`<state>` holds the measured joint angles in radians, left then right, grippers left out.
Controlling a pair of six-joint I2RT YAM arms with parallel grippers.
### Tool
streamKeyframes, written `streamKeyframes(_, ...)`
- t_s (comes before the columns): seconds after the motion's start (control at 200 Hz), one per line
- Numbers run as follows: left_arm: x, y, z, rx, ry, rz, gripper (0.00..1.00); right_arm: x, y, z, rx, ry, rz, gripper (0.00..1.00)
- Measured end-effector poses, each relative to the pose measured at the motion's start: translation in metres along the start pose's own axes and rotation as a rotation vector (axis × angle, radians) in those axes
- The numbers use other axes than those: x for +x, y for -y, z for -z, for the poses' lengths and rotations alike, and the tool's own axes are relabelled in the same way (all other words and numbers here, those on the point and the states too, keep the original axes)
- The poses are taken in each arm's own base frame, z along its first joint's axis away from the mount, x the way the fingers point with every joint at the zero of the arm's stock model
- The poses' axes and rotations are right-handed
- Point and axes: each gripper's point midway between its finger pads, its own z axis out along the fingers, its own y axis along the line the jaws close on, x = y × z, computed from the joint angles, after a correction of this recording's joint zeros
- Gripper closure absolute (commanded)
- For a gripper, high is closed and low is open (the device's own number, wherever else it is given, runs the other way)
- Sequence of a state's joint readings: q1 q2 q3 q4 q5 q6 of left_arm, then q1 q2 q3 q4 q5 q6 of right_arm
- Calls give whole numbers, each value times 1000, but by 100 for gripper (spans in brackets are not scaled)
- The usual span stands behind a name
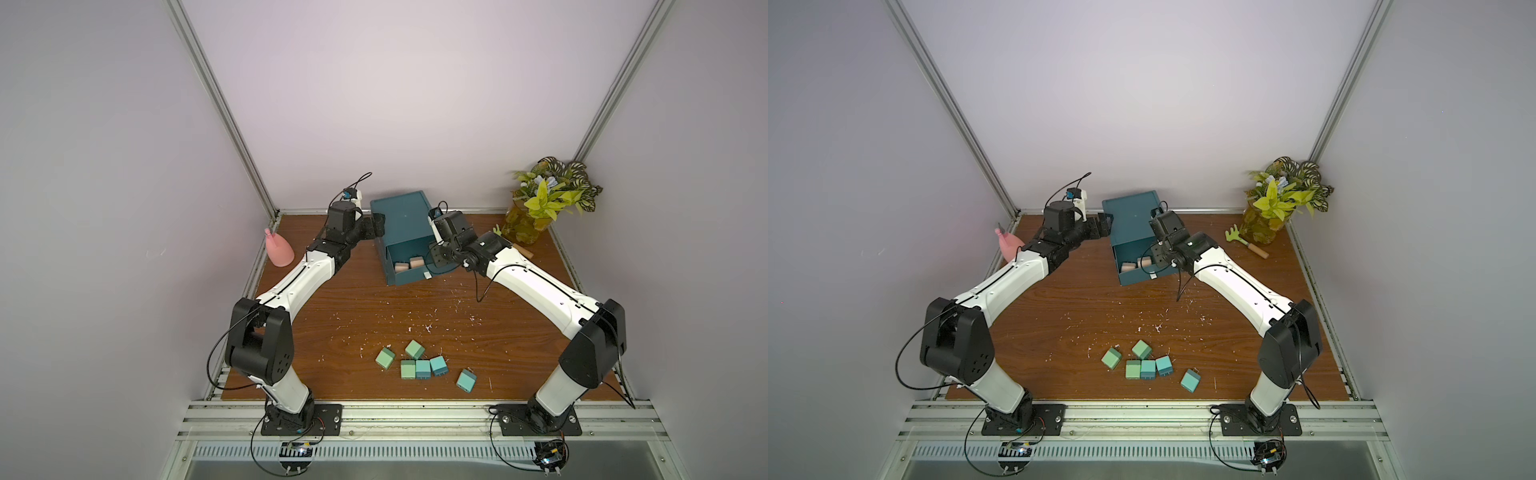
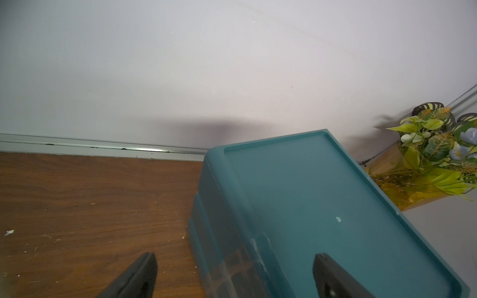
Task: Place the plugs into the drawer by color
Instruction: Place the plug in the drawer.
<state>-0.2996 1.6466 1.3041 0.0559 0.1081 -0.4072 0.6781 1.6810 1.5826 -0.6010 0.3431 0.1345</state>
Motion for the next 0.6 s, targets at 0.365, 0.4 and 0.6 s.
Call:
streamKeyframes(0.365, 0, 0, 0, -1, 1, -2, 9, 0, 2, -5, 2, 10, -3, 37)
streamKeyframes(0.4, 0, 0, 0, -3, 1, -5, 9, 0, 2, -5, 0, 11, -2, 35)
streamKeyframes(0.6, -3, -4, 0, -11, 6, -28, 9, -4, 3, 2, -10, 30, -5, 34)
